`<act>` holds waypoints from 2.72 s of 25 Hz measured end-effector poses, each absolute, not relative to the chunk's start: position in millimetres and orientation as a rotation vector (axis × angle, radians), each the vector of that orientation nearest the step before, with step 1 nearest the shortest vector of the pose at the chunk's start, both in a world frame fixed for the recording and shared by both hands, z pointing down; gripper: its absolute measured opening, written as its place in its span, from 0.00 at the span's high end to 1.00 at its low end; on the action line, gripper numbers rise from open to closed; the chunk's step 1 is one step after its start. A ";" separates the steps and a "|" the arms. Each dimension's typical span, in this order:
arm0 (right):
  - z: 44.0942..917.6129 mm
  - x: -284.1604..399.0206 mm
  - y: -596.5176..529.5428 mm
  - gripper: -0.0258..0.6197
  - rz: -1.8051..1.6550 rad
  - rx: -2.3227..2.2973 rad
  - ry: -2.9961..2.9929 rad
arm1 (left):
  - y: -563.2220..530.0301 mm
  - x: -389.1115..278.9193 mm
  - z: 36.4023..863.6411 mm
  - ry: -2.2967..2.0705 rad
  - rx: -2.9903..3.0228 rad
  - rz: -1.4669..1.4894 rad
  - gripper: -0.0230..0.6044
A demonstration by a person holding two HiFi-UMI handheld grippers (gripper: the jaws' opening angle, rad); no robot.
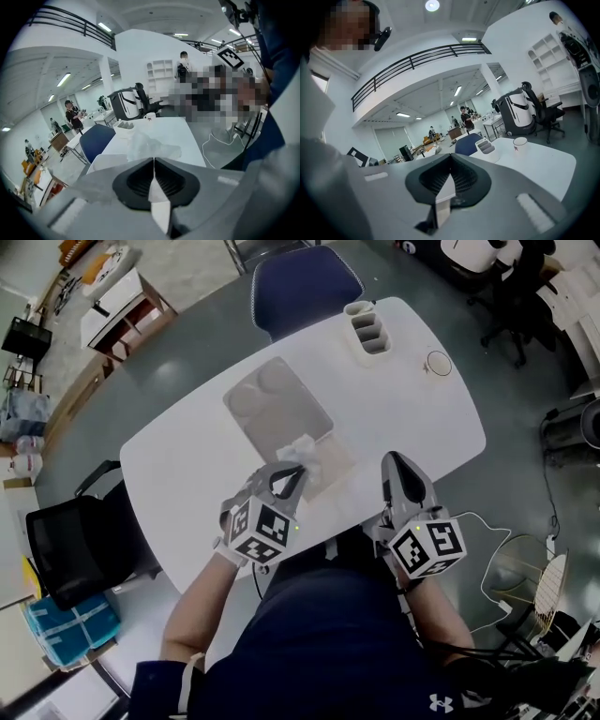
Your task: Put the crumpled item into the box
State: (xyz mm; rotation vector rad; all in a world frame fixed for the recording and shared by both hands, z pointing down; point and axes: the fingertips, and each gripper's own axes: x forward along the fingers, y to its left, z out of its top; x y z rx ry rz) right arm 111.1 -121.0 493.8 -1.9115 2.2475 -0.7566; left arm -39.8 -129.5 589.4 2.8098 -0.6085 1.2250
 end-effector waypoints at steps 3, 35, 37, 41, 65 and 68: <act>498.9 116.4 -119.6 0.96 -0.778 -1.912 2.230 | -128.1 -31.0 608.4 -0.519 2.819 1.335 0.95; 536.6 172.4 -105.0 0.96 -0.939 -1.982 2.061 | -118.7 -9.0 761.6 -0.145 2.576 1.904 0.94; 537.9 172.1 -106.4 0.96 -0.944 -1.981 2.064 | -121.5 -9.4 765.2 -0.166 2.566 1.918 0.94; 539.7 170.0 -107.4 0.96 -0.948 -1.977 2.078 | -122.8 -5.9 767.4 -0.209 2.557 1.901 0.94; 525.6 126.1 -110.4 0.96 -0.930 -1.841 2.250 | -158.1 -37.6 654.0 -0.805 2.569 1.225 0.79; 522.5 122.0 -112.6 0.96 -0.918 -1.827 2.270 | -165.2 -49.9 618.1 -0.888 2.543 1.025 0.79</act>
